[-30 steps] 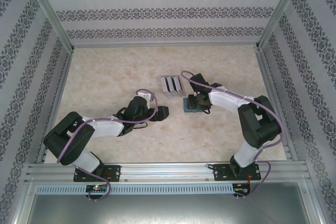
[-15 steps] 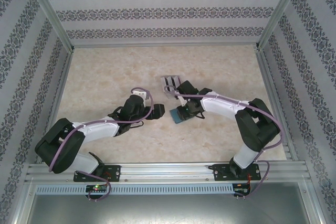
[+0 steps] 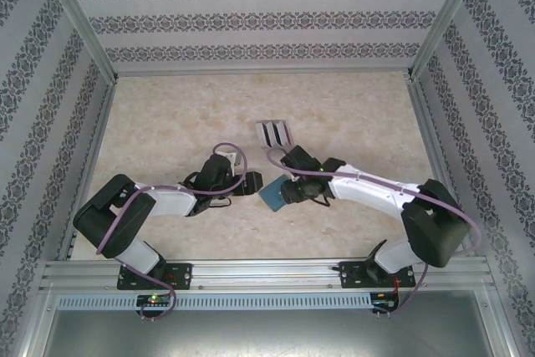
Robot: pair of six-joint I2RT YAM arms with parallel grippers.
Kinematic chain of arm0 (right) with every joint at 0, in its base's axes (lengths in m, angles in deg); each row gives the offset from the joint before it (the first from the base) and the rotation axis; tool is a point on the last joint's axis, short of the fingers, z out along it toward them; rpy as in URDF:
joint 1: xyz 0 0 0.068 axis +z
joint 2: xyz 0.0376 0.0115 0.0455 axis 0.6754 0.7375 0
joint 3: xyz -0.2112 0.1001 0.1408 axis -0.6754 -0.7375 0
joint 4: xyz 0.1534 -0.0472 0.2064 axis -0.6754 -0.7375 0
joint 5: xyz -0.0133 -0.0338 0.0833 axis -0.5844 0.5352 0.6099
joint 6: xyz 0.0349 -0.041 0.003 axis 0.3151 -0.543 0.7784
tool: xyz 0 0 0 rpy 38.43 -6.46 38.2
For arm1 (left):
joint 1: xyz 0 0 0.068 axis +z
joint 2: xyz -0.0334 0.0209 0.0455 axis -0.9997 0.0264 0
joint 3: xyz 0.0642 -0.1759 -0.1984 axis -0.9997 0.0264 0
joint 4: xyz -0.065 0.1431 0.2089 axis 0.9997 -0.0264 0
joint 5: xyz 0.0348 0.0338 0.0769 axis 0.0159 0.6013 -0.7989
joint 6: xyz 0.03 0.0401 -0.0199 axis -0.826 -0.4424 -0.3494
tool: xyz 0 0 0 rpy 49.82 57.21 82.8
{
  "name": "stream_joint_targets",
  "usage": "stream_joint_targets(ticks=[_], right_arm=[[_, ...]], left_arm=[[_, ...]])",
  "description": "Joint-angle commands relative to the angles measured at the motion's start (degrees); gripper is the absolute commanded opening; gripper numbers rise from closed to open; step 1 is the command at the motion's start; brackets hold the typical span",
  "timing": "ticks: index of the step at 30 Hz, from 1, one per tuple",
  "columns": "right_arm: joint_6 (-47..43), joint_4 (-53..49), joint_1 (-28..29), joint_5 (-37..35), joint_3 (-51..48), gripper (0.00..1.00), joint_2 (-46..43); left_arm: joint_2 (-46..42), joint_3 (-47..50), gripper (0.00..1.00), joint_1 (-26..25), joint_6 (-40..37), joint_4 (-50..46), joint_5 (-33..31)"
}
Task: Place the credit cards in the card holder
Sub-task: Rotate the card holder at the center of the table.
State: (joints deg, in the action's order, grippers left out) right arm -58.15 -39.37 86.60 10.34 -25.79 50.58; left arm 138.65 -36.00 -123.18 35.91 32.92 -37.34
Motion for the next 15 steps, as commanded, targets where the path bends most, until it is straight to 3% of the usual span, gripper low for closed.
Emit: stream_joint_targets(ticks=[1,5,15], right_arm=[[20.46,9.11,-0.12,3.74,-6.40,0.46,-4.12],[29.01,19.81,-2.94,7.58,-13.20,0.45,-6.69],[33.58,35.47,-10.94,17.66,-15.84,0.45,0.24]], left_arm=[[2.77,0.80,0.81,-0.54,1.58,2.57,10.70],[2.71,-0.47,0.81,-1.26,0.19,0.25,11.59],[2.39,-4.11,0.70,-5.64,-2.24,-10.54,11.32]])
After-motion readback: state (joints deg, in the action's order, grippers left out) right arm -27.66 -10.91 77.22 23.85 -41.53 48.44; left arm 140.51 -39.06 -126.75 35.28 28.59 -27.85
